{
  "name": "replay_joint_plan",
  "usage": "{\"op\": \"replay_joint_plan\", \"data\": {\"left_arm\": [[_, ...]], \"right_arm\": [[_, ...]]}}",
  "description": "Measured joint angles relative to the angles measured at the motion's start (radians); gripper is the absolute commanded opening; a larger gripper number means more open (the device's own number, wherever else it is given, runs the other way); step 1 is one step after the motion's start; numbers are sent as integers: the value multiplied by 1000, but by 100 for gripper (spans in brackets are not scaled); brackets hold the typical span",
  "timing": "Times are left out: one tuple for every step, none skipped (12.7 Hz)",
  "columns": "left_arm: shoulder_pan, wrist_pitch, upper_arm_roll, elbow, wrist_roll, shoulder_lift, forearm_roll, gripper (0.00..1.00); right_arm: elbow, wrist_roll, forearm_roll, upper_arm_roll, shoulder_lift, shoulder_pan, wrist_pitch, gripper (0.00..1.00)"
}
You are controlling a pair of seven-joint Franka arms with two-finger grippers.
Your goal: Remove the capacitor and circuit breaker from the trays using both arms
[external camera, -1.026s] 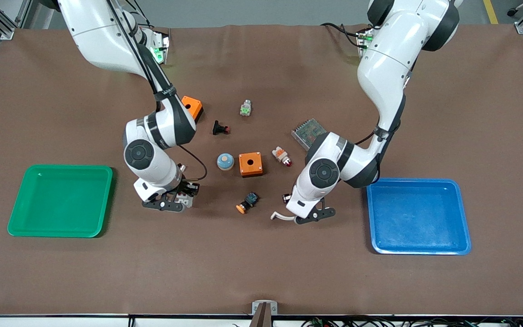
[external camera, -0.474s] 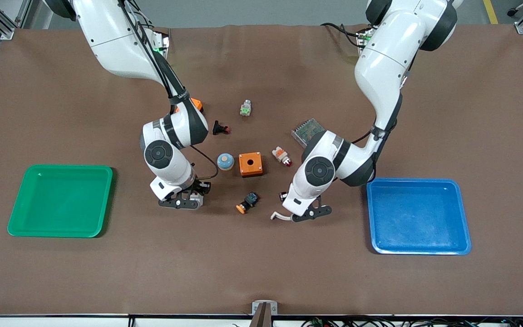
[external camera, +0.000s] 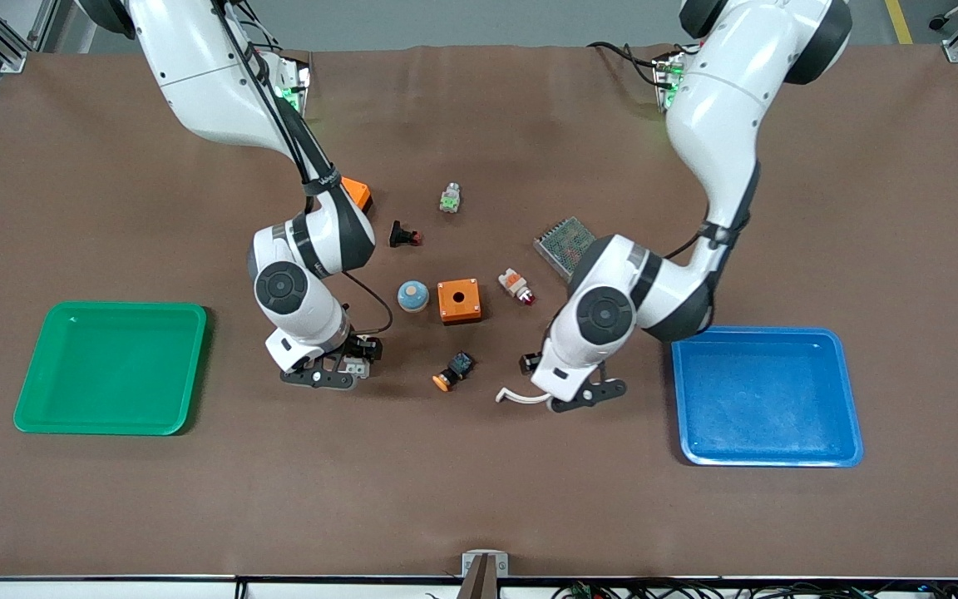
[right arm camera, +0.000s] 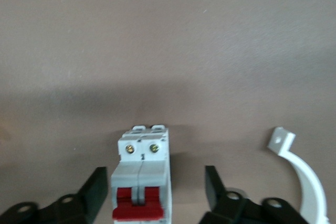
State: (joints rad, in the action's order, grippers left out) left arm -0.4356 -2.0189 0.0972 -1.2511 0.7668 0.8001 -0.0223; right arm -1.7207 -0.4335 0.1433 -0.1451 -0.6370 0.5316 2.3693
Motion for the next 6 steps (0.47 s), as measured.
{"op": "replay_joint_plan", "data": {"left_arm": [[32,68,0,3,-51,-43,0,100],[67,141,0,3,-113,-93,0,99],[105,208,0,-1,-173,-147,0,99],[145,262,-1,-19,-236,-208,0,99],[191,295,-1,-56,-308,-280,0,100],[245,308,-1,-109,-389,-360,-3,100]], "right_arm": [[40,10,0,-2,1,-17,-65,100],[92,38,0,-4,2,-39,-147,100],[147,83,0,-6,5,-66,-236,100],[199,137,0,-7,8,-97,-321,100],[241,194,0,-10,13,-128,-393,100],[271,251,0,-16,22,-162,-451,100]]}}
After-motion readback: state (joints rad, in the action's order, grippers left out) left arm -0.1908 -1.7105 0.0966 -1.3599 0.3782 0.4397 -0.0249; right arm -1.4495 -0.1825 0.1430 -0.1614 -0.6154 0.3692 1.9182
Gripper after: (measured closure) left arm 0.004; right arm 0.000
